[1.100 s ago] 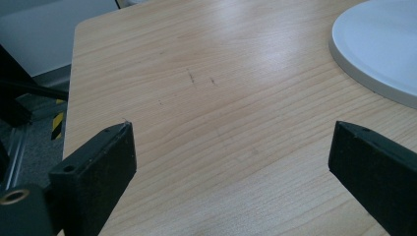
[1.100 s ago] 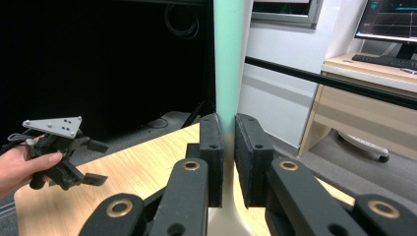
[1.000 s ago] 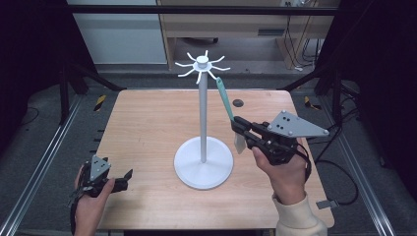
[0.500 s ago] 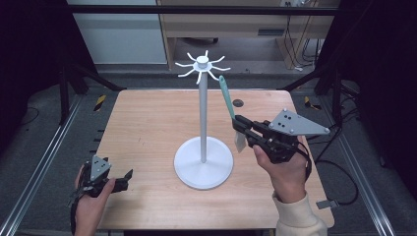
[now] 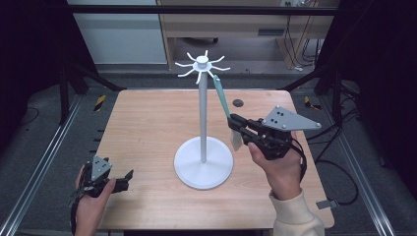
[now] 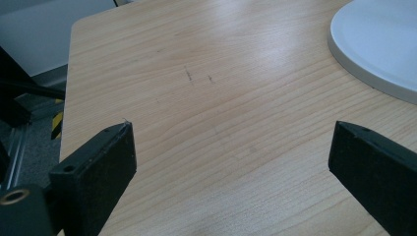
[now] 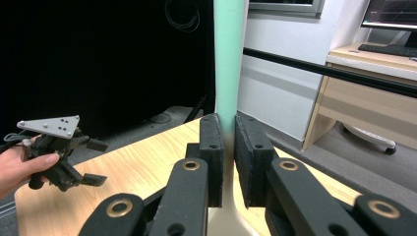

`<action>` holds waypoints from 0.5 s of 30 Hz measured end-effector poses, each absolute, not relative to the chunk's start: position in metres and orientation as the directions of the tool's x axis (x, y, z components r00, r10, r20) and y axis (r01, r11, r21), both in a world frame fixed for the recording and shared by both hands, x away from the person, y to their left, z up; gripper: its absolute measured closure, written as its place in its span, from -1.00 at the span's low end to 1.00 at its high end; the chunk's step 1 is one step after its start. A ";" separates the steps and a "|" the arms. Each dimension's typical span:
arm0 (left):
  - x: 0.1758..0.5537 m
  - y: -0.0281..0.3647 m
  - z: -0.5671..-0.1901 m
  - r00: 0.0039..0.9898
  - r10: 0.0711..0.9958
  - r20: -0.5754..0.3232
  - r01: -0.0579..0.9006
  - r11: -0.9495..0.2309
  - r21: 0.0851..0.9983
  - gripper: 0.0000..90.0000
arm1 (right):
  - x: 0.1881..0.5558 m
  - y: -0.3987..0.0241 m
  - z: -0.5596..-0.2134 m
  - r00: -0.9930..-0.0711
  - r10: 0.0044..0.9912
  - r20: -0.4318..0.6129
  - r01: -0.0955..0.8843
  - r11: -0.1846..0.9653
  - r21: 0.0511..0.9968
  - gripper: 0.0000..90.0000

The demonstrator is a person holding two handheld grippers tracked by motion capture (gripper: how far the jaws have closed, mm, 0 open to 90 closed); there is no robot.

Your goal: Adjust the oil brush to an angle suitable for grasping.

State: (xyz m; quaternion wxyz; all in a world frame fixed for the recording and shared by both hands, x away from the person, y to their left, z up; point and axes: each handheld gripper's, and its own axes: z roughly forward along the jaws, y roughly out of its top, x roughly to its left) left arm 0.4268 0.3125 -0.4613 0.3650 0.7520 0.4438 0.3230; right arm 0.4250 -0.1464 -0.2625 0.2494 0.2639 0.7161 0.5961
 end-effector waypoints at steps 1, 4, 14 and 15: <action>0.427 0.312 -0.461 0.399 0.903 0.163 0.432 -0.341 0.835 -0.92 | 0.426 -0.146 -0.262 -0.738 0.674 -0.041 0.083 0.151 0.985 0.83; 0.427 0.313 -0.462 0.398 0.903 0.163 0.432 -0.341 0.835 -0.92 | 0.430 -0.143 -0.262 -0.737 0.674 -0.040 0.086 0.152 0.985 0.83; 0.427 0.312 -0.462 0.400 0.902 0.164 0.434 -0.344 0.833 -0.92 | 0.438 -0.138 -0.265 -0.737 0.675 -0.033 0.091 0.148 0.985 0.83; 0.427 0.312 -0.462 0.400 0.902 0.164 0.434 -0.344 0.833 -0.92 | 0.438 -0.138 -0.265 -0.738 0.674 -0.032 0.091 0.147 0.985 0.83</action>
